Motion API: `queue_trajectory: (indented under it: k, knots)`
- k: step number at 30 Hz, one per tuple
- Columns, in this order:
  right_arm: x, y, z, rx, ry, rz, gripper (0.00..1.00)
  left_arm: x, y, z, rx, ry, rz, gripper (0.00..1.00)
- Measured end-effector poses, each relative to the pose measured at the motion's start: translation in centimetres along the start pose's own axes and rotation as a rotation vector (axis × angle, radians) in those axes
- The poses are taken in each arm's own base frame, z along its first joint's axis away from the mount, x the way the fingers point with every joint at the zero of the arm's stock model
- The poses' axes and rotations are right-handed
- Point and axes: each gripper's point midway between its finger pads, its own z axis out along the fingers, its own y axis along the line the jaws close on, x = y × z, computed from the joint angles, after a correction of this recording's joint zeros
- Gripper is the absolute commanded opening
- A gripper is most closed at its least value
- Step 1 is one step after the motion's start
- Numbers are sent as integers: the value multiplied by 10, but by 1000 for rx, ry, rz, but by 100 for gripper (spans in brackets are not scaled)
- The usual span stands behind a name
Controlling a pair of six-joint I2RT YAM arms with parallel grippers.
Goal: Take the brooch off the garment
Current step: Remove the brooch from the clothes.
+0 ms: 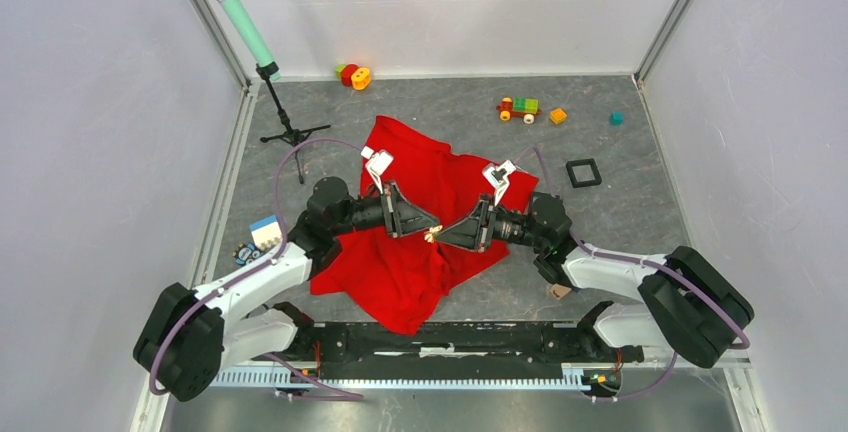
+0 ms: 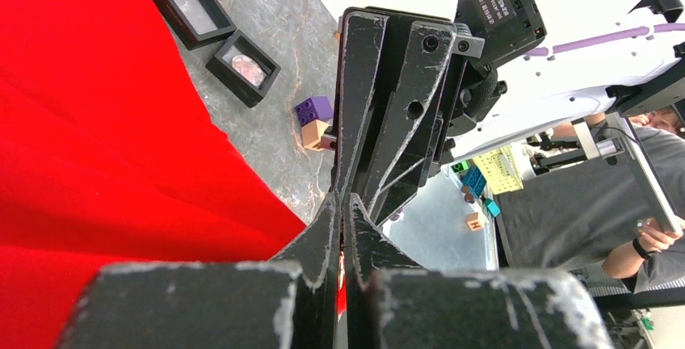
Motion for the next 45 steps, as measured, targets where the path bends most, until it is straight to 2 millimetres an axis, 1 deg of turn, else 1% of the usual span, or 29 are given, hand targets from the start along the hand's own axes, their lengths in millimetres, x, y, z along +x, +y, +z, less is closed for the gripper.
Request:
queue_trajectory:
  k: [3,9,13,14,15,17,19,21,23,27,32,34,36,37,39,40,42,43,45]
  knots:
    - [1,0,0,-3,4,3,14,1,-1,2,8,1,5,2]
    - [2,2,0,-11,12,2,22,2,-2,3,11,6,4,2]
    - [2,1,-1,-8,13,-5,27,3,4,4,-31,10,-15,2]
    - [2,0,-1,-4,13,-7,31,4,6,4,-45,13,-18,2]
    - [2,0,-1,-1,13,-10,37,3,8,4,-67,11,-19,2]
    - [2,0,-2,7,9,-20,57,1,13,3,-110,9,-20,2]
    - [1,0,-4,11,2,-40,73,-2,19,2,-161,1,-17,2]
    - [1,0,-6,19,-4,-52,78,-4,25,0,-203,-5,-12,2]
    - [3,-3,-9,35,-6,-65,79,-4,33,-3,-250,-9,-10,2]
    - [7,-14,-11,84,5,-75,77,-1,43,-9,-312,-5,-10,2]
    - [15,-25,-11,122,23,-91,77,0,49,-12,-352,-7,-12,2]
    - [24,-30,-9,138,50,-103,77,1,50,-13,-360,-6,-15,2]
    - [38,-35,-4,158,98,-114,74,0,51,-13,-366,-9,-14,2]
    - [44,-38,0,169,125,-123,69,0,51,-14,-371,-9,-15,2]
    - [49,-41,8,182,156,-143,48,-1,54,-15,-389,-10,-19,2]
    - [50,-41,11,183,164,-158,36,-1,54,-15,-395,-9,-20,2]
    - [49,-42,15,188,171,-180,16,-1,58,-18,-421,-10,-15,2]
    - [48,-44,16,197,172,-185,9,-1,61,-19,-439,-11,-14,2]
    - [44,-49,16,233,171,-200,5,1,67,-23,-476,-8,-10,2]
